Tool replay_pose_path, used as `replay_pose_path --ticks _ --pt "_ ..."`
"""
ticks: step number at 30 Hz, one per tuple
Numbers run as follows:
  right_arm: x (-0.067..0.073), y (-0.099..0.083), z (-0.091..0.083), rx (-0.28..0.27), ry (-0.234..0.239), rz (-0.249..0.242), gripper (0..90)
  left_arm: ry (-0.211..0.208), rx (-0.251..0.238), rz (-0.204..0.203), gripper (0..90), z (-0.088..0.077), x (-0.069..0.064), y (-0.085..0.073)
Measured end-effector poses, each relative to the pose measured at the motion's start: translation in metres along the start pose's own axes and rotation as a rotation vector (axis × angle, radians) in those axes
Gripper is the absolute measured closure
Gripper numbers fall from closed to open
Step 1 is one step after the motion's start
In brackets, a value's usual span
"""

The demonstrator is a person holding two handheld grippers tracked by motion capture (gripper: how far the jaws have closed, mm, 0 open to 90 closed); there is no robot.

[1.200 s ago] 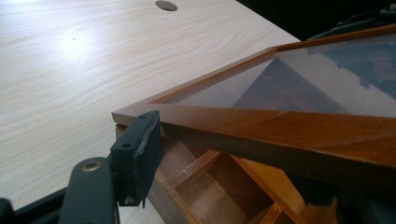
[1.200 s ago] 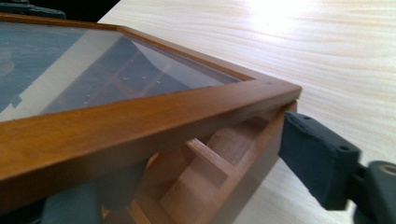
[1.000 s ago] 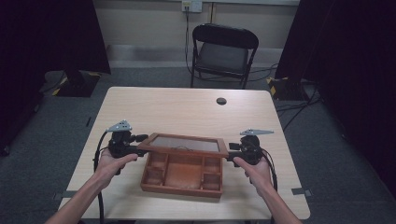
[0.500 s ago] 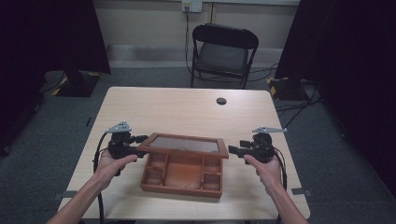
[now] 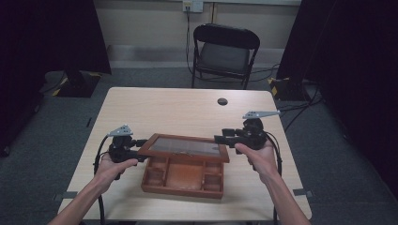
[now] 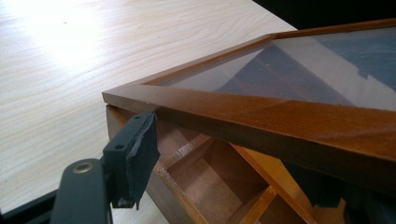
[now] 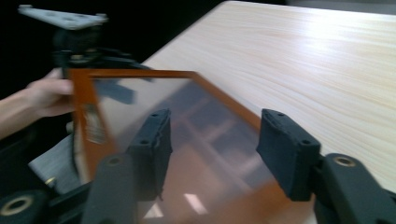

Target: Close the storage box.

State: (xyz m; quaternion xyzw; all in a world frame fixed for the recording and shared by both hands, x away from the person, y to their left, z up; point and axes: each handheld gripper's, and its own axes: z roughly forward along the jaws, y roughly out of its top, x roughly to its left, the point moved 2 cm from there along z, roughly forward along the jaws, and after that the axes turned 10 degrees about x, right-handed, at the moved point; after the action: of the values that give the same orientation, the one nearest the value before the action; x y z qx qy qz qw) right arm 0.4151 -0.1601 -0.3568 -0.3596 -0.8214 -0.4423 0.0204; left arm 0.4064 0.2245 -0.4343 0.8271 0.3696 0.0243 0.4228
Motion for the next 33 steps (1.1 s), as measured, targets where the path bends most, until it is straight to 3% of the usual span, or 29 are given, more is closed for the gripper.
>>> replay_pose_path --ticks 3,8,11,15,17,19,24,33 --pt "0.018 0.011 0.01 0.016 0.054 -0.049 48.8 -0.003 0.0 -0.006 28.7 0.0 0.0 -0.001" --pt "0.036 0.021 0.019 0.038 0.098 -0.103 56.5 -0.004 0.003 -0.006 25.4 0.001 -0.001 -0.003" --pt "0.052 0.028 0.026 0.045 0.105 -0.157 69.7 0.004 0.003 -0.003 23.3 -0.001 0.0 -0.003" --pt "0.068 0.034 0.036 0.099 0.184 -0.204 75.2 -0.002 -0.009 -0.015 22.8 -0.002 0.0 -0.003" --pt "0.071 0.035 0.037 0.109 0.197 -0.208 76.1 0.0 -0.007 -0.011 22.8 -0.002 0.0 -0.003" --pt "0.077 0.036 0.046 0.163 0.223 -0.229 78.0 -0.001 -0.001 -0.004 22.7 -0.001 0.0 -0.004" --pt "0.079 0.034 0.057 0.21 0.223 -0.237 81.3 -0.002 0.004 -0.001 22.4 -0.001 0.0 -0.005" --pt "0.068 0.03 0.064 0.24 0.262 -0.215 81.5 -0.01 0.011 -0.004 22.3 0.002 -0.001 -0.006"
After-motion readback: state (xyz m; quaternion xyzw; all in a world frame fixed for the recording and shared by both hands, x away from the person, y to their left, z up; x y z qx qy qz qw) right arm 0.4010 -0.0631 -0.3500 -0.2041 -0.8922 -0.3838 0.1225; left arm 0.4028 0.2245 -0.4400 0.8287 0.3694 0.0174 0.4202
